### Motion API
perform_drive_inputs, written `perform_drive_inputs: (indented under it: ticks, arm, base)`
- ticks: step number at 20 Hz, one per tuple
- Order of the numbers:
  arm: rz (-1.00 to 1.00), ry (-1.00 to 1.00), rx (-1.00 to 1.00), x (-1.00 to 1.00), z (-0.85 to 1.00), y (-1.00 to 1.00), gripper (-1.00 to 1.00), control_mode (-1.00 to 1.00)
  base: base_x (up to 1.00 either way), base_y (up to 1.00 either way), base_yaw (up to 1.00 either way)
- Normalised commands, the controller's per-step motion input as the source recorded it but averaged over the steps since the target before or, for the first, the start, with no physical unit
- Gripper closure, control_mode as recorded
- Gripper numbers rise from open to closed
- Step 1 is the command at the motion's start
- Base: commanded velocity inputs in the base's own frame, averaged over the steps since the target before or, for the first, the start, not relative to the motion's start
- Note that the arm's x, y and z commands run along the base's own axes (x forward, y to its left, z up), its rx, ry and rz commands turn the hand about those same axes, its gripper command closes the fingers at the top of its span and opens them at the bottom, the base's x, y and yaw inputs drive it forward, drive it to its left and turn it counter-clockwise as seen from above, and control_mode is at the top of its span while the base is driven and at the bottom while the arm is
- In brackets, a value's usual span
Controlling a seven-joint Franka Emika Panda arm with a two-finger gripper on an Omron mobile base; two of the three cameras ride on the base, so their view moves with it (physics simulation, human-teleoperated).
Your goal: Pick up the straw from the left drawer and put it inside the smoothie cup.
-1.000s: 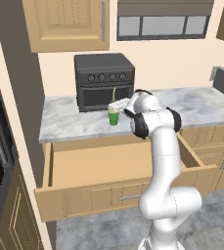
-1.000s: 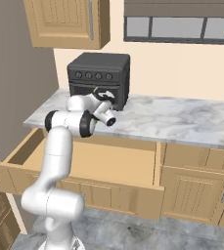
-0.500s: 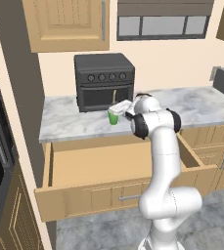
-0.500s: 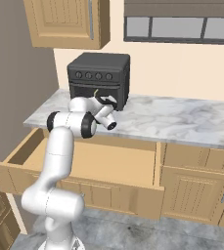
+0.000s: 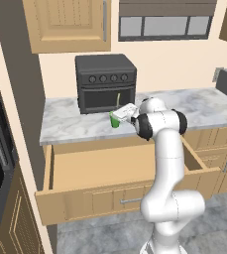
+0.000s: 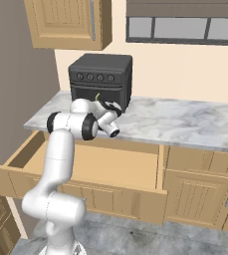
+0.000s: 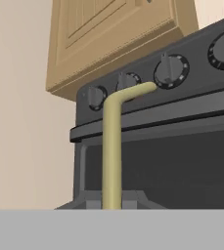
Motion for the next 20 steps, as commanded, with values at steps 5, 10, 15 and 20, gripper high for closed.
perform_drive_inputs:
  ticks: [5,10,15,20]
  arm:
    - [0.00,-0.05,0.00,-0.28,0.00,0.00,-1.00,-1.00]
    - [0.00,-0.03,0.00,-0.12,0.00,0.00,-1.00,-1.00]
    - [0.00,0.00,0.00,-0.12,0.00,-0.01,-1.00,-1.00]
    - [0.00,-0.03,0.00,-0.50,0.02,-0.10,-1.00,-1.00]
  base:
    - [0.00,0.00,0.00]
    - [0.00,0.00,0.00]
    - [0.00,0.00,0.00]
    - [0.00,0.00,0.00]
